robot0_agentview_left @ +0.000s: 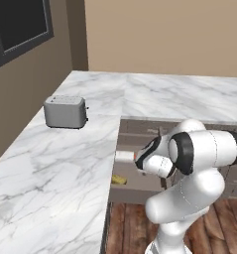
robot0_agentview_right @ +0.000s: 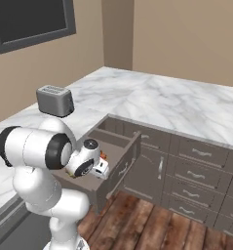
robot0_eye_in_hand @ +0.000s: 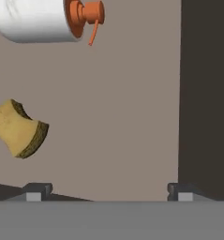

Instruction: Restock the sink supplies by placing the sponge and soap dispenser on the counter and next to the sink. Make sure the soap dispenser is upright.

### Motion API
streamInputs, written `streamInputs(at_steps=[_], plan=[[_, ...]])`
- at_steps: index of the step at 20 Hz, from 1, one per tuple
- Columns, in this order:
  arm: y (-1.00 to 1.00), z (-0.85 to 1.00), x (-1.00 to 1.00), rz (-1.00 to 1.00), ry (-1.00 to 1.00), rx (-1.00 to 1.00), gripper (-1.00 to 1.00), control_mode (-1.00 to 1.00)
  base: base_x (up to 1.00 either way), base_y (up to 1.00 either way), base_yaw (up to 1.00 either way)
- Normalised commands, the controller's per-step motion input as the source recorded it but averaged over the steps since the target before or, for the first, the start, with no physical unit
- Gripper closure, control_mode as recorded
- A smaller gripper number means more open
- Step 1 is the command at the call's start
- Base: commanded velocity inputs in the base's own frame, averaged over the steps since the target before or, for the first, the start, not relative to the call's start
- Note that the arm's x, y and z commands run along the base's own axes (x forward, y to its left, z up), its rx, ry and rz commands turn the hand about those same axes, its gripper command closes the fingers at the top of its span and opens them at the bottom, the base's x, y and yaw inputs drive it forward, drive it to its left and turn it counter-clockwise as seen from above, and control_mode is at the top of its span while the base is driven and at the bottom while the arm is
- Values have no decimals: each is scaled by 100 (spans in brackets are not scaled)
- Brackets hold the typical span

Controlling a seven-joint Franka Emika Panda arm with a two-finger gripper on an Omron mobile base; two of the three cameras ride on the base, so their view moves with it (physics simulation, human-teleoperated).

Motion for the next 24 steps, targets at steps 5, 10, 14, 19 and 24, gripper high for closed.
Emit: streamInputs(at_steps=[5,10,14,19,24], plan=[[-100,-1,-36,0,0,6,-100,-100,0,0,0],[-100,0,-35,0,0,3,-100,-100,0,0,0],[-98,-2,-30,0,0,0,-100,-100,0,0,0],[-61,33,-3,0,5,0,-100,-100,0,0,0],[3,56,62,-1,9,0,-100,-100,0,0,0]])
